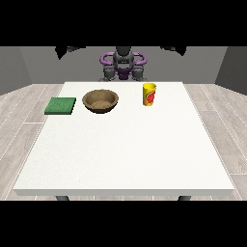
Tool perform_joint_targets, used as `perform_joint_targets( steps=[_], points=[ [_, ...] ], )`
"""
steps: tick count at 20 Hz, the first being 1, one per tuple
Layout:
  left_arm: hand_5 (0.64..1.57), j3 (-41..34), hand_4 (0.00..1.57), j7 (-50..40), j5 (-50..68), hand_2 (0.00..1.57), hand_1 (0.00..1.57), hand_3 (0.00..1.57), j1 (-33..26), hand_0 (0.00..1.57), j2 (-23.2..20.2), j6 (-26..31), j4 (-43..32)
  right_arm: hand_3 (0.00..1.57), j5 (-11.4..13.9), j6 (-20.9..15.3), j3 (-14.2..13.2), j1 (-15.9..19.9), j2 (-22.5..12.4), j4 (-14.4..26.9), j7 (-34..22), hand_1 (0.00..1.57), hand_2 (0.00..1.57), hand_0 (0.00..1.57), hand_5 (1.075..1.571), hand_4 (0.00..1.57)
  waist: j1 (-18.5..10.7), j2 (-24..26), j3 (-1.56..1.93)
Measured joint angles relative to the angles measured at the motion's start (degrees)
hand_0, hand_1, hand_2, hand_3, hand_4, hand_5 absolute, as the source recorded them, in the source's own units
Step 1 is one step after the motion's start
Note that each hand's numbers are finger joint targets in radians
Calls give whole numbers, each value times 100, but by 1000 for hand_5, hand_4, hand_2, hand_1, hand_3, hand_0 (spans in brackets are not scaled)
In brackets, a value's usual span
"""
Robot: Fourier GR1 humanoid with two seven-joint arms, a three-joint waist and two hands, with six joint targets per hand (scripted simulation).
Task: Pick the cup and pour the ball into the bowl, then pick the bowl and place it on the pad
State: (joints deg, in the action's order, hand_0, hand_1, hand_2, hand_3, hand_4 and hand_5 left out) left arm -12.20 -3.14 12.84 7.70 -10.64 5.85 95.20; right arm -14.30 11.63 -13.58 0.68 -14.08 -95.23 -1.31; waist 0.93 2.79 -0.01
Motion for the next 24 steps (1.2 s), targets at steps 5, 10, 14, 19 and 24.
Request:
perform_joint_targets(
  steps=[5,10,14,19,24],
  points=[
    [1524,-41,0,909,-204,0,0,0,95,0,88,75,-523,0,94,59,5,229,89,282,414,0,0,0,1570,0,66,-504,-1],
    [1518,-29,0,1917,-488,0,0,0,59,0,243,87,-1339,0,248,123,90,257,185,456,733,0,0,0,1571,0,177,-732,0],
    [1518,93,0,2655,-826,0,0,0,236,0,548,-212,-2001,0,261,223,91,440,133,516,886,0,0,0,1571,0,362,-1021,-3],
    [1517,76,0,3615,-1090,0,0,0,538,0,778,-555,-2937,0,181,362,-19,649,48,691,1105,0,0,0,1570,0,516,-1367,-1],
    [1517,-29,0,4242,-1172,0,0,0,967,0,773,-729,-3888,0,196,560,-66,641,11,982,1431,0,0,0,1571,0,583,-1492,-1]
  ],
)
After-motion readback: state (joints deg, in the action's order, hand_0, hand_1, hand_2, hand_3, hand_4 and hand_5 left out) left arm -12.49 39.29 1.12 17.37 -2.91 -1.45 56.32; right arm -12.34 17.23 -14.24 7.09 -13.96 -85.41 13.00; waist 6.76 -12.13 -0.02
